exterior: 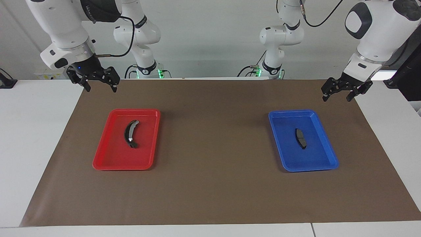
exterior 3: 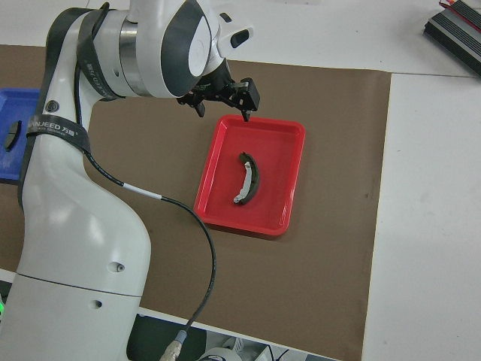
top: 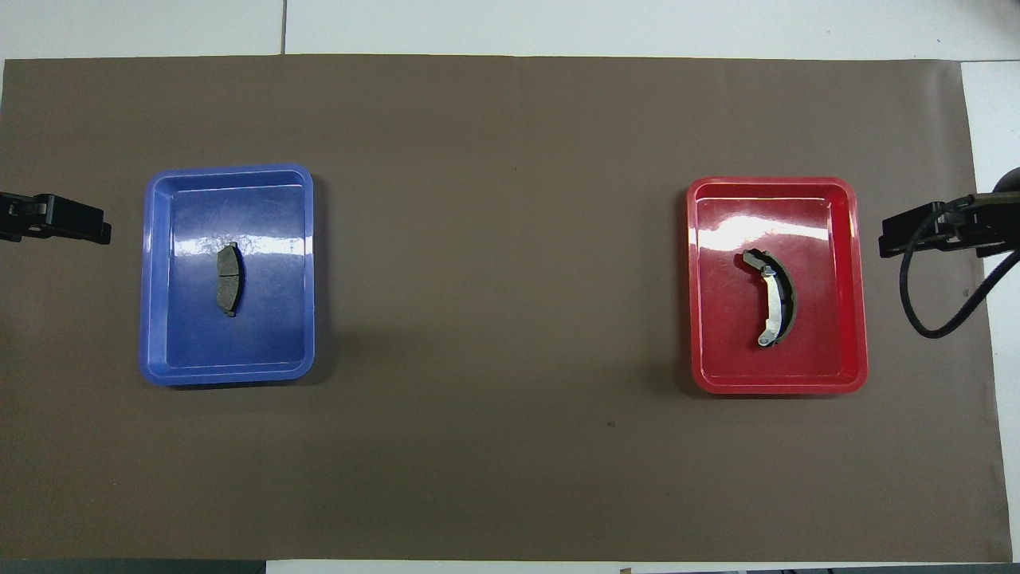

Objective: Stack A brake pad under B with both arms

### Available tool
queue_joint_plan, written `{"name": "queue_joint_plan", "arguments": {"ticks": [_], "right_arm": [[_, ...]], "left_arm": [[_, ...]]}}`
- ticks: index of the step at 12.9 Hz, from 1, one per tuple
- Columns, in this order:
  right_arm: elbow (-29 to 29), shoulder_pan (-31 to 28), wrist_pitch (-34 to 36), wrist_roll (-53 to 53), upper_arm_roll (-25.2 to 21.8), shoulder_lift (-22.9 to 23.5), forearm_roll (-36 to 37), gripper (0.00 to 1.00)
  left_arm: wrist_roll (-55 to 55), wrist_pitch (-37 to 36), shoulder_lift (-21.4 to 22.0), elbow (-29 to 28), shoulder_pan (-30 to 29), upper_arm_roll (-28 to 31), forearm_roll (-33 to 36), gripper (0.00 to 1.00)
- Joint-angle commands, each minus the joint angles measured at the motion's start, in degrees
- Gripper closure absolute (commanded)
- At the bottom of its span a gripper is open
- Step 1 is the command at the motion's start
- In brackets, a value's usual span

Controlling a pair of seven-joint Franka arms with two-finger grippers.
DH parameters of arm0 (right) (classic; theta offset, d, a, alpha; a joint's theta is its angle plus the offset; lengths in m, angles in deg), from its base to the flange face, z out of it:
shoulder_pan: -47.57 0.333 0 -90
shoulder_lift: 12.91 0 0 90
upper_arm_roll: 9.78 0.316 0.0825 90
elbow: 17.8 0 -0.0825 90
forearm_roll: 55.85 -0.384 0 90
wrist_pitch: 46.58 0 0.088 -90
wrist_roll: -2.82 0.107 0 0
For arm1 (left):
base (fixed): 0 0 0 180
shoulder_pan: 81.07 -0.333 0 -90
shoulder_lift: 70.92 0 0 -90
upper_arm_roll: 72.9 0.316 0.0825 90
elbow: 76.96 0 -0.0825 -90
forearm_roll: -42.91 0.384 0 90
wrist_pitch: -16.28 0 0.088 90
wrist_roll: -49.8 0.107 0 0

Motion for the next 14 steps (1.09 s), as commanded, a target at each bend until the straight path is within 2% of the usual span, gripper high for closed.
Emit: {"name": "queue_joint_plan", "arguments": {"ticks": [1, 12, 14], "right_arm": [[-0.29, -0.64, -0.51, -0.80, 0.19, -0.14, -0.49, 0.00], [-0.20, -0.73, -0.42, -0.88, -0.16, -0.14, -0.85, 0.00], [-0.20, -0.73, -0.42, -0.88, -0.07, -0.14, -0.85, 0.00]], "left_arm": [[0.73, 1.46, 2.05, -2.48, -0.48, -0.35, 0.56, 0.01], [0.82, 2.95, 2.67, -4.32, -0.66, -0.35, 0.47, 0.01], [0.82, 6.27, 4.16, -8.08, -0.66, -0.35, 0.47, 0.01]]}}
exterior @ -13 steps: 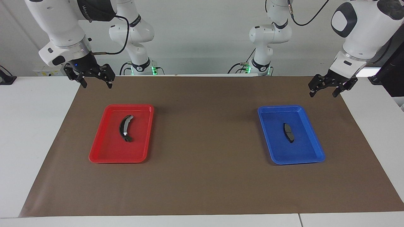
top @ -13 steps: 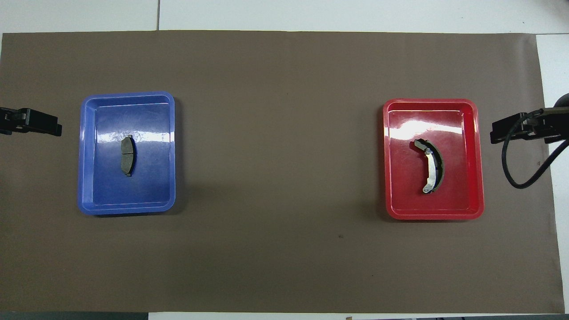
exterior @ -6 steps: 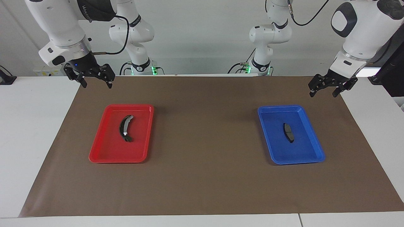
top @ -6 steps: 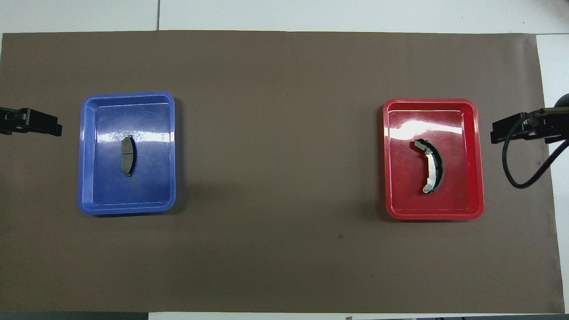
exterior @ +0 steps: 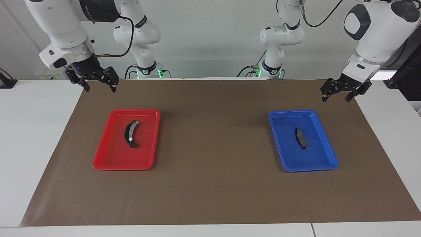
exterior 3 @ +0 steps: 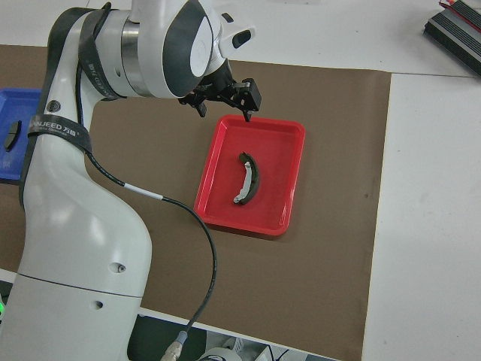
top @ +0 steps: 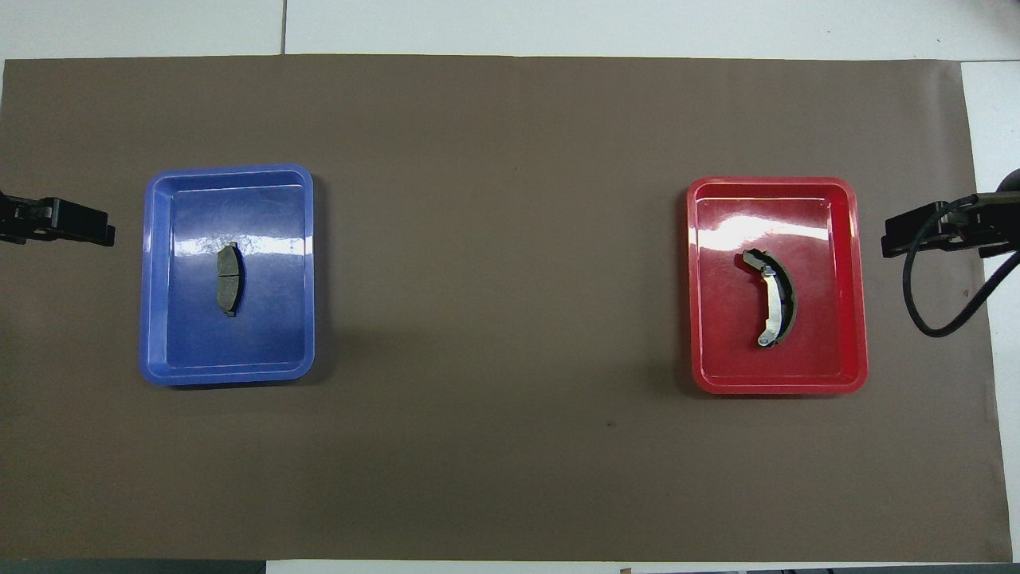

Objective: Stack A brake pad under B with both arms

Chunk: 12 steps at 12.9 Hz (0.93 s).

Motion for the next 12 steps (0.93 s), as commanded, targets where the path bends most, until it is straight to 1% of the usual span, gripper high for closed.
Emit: {"name": "queue_joint_plan", "arguments": {"ticks": [1, 3, 6, 8, 10, 11, 12], "right_arm": [[-0.20, -0.62, -0.42, -0.88, 0.02, -0.14, -0.84, 0.00], [-0.20, -0.54, -0.42, -0.80, 0.01, -0.14, -0.84, 0.00], [-0.29, -0.54, -0.42, -0.80, 0.02, -0.14, -0.84, 0.00], [-0.29, -0.54, -0.51, -0.80, 0.02, -0.14, -0.84, 0.00], [-0.38, -0.54, -0.51, -1.23, 0.02, -0.14, -0.84, 0.00], [-1.59, -0.54, -1.38, -1.24, 0.02, -0.48, -0.84, 0.00], [-4.83, -0.36, -5.39, -1.24, 0.10, -1.79, -1.02, 0.00]], "left_arm": [[0.77, 6.76, 3.93, -8.52, -0.66, -0.36, 0.47, 0.01], [0.68, 12.91, 4.46, -13.80, -0.66, -0.36, 0.47, 0.01], [0.68, 23.53, 3.33, -22.05, -0.40, -0.36, 0.39, 0.01], [0.60, 29.61, 0.79, -25.58, -0.05, -0.36, 0.39, 0.02], [0.25, 34.54, -2.90, -28.13, 0.57, -0.36, 0.39, 0.02], [0.07, 37.08, -4.14, -29.80, 0.74, -0.45, 0.30, 0.02], [0.07, 39.37, -4.85, -31.12, 0.83, -0.45, 0.30, 0.02]]}}
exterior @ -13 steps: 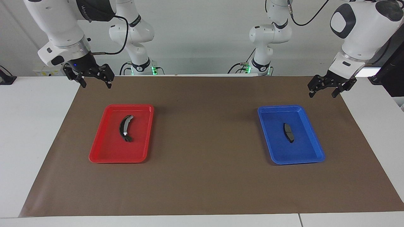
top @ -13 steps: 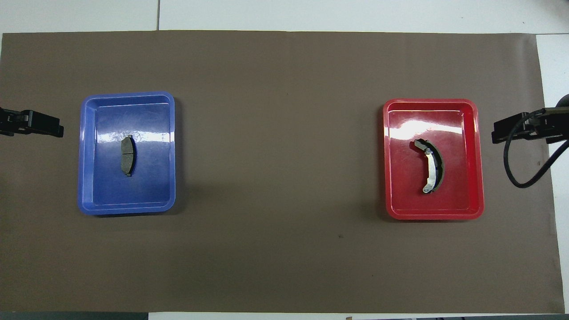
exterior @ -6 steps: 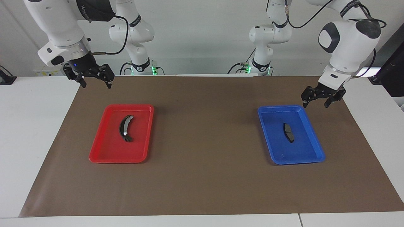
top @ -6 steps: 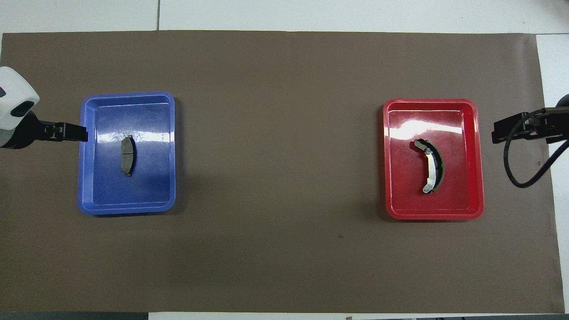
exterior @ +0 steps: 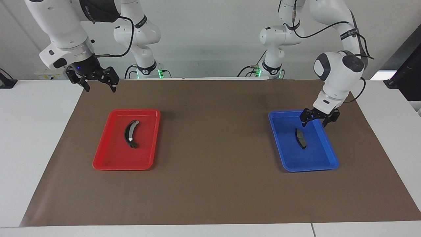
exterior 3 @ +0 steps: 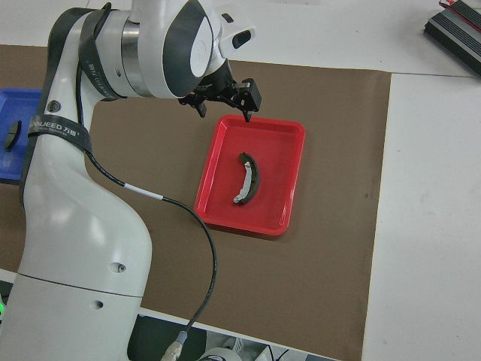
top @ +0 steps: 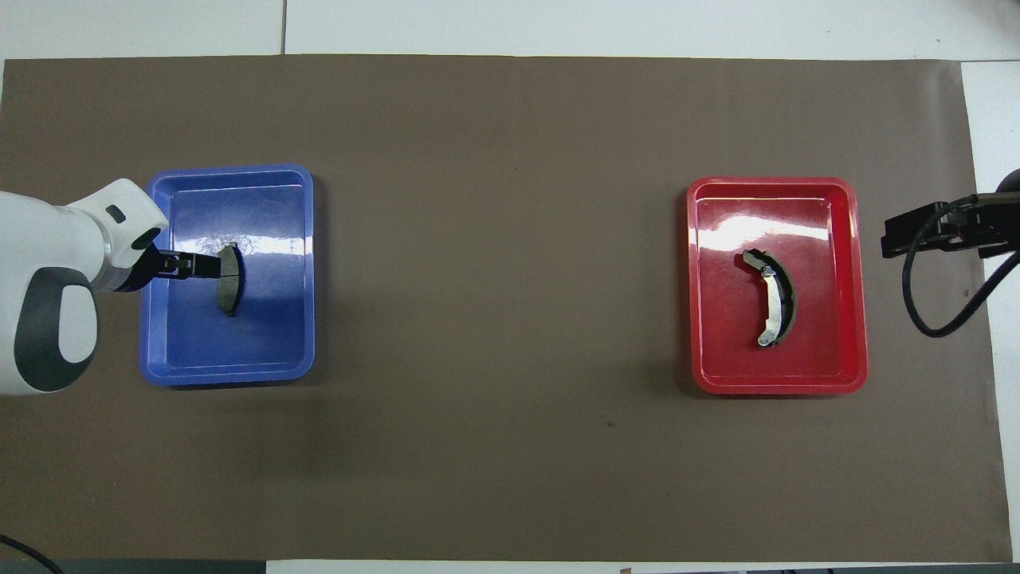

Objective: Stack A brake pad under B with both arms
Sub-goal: 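Grasp the small pad with the left gripper while the right gripper descends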

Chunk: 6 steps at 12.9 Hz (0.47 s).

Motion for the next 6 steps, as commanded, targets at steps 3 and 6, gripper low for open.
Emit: {"name": "queue_joint_plan", "arguments": {"ticks": [3, 6], "right_arm": [[-19.28, -0.19, -18.61, -1.85, 0.10, -6.14, -1.37, 0.00], [-25.44, -0.46, -25.55, -5.36, 0.10, -2.56, -1.45, 0.00]], "left_arm": [[-0.24, 11.83, -4.07, -5.22, 0.54, 0.15, 0.30, 0.02], [-0.60, 12.99, -6.98, -5.57, 0.98, 0.06, 0.30, 0.08]]}}
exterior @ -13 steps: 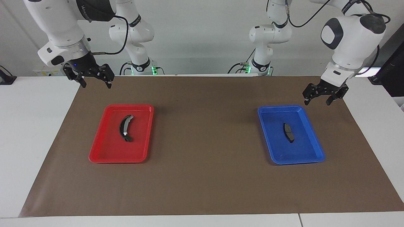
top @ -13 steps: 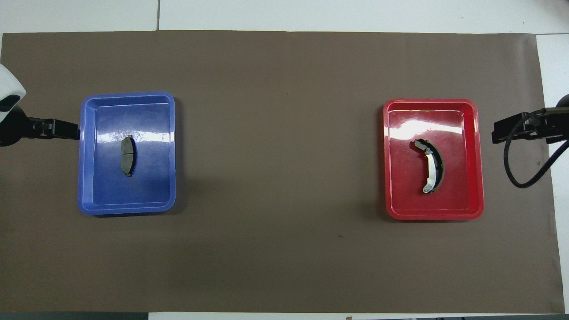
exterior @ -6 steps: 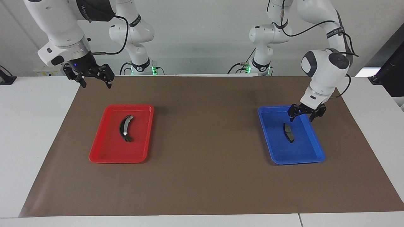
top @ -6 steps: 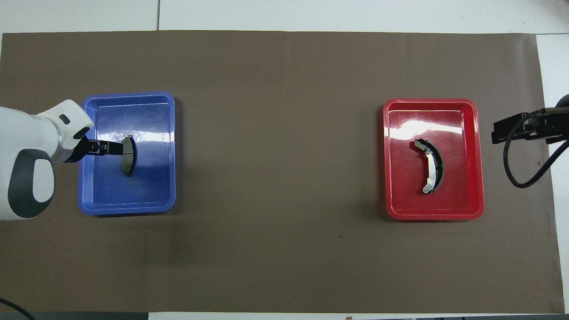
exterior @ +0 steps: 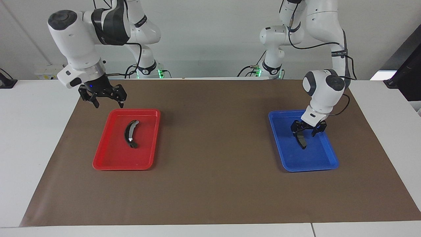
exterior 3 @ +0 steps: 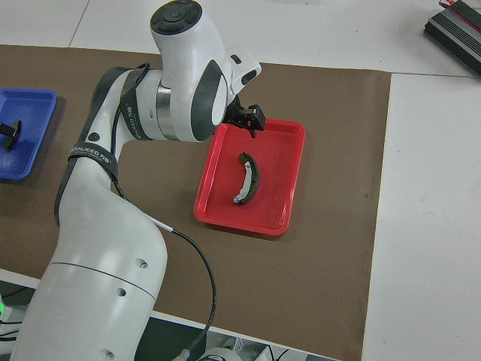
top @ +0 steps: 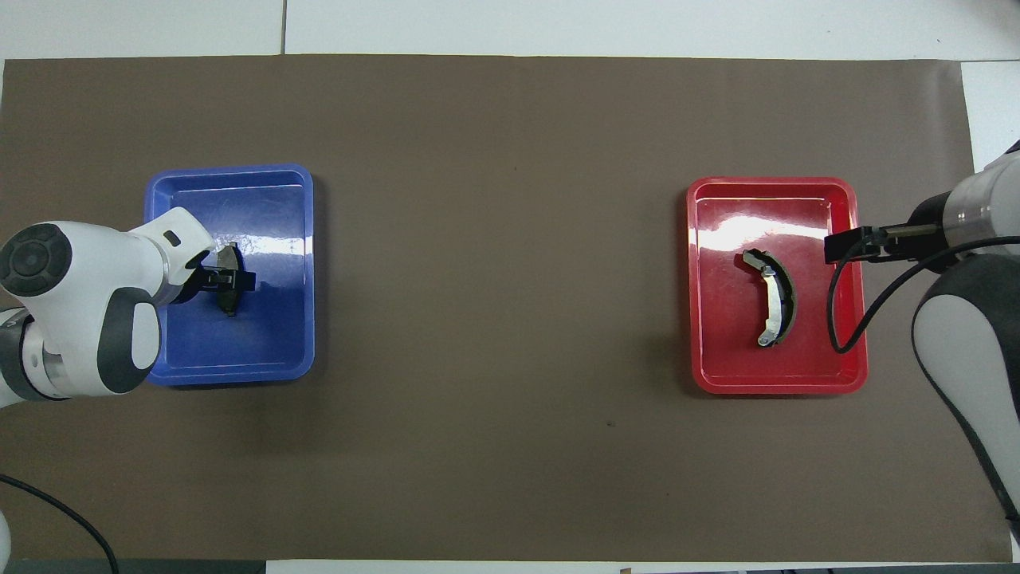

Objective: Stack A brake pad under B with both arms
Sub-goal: 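Grasp the small pad with the left gripper while the right gripper descends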

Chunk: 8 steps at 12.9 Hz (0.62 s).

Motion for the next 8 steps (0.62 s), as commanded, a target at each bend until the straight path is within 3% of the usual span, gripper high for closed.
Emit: {"name": "queue_joint_plan", "arguments": {"ticks": [1, 3, 4, 5, 8], "right_arm": [[-9.44, -0.73, -10.70, -3.73, 0.09, 0.51, -1.13, 0.00], [-16.57, -1.69, -20.73, -7.59, 0.09, 1.21, -2.52, 0.00], [-18.78, -2.48, -25.39, -9.09, 0.09, 2.70, -3.32, 0.00], [-19.85, -2.49, -28.48, -9.54, 0.09, 3.76, -3.50, 0.00], [-21.00, -2.57, -31.23, -11.37, 0.09, 6.31, -4.03, 0.00]], "left_arm": [[-0.67, 3.46, -1.43, -0.99, 0.80, 0.35, 0.30, 0.16], [-2.06, 4.87, -1.79, -0.47, 0.80, 0.26, 0.30, 0.46], [-2.60, 4.79, -1.79, -0.47, 0.80, 0.26, 0.30, 0.74], [-2.52, 4.44, -1.53, -0.47, 0.80, 0.35, 0.30, 0.91], [-2.87, 1.04, 1.45, 0.67, 0.89, 0.26, 0.30, 0.98]]}}
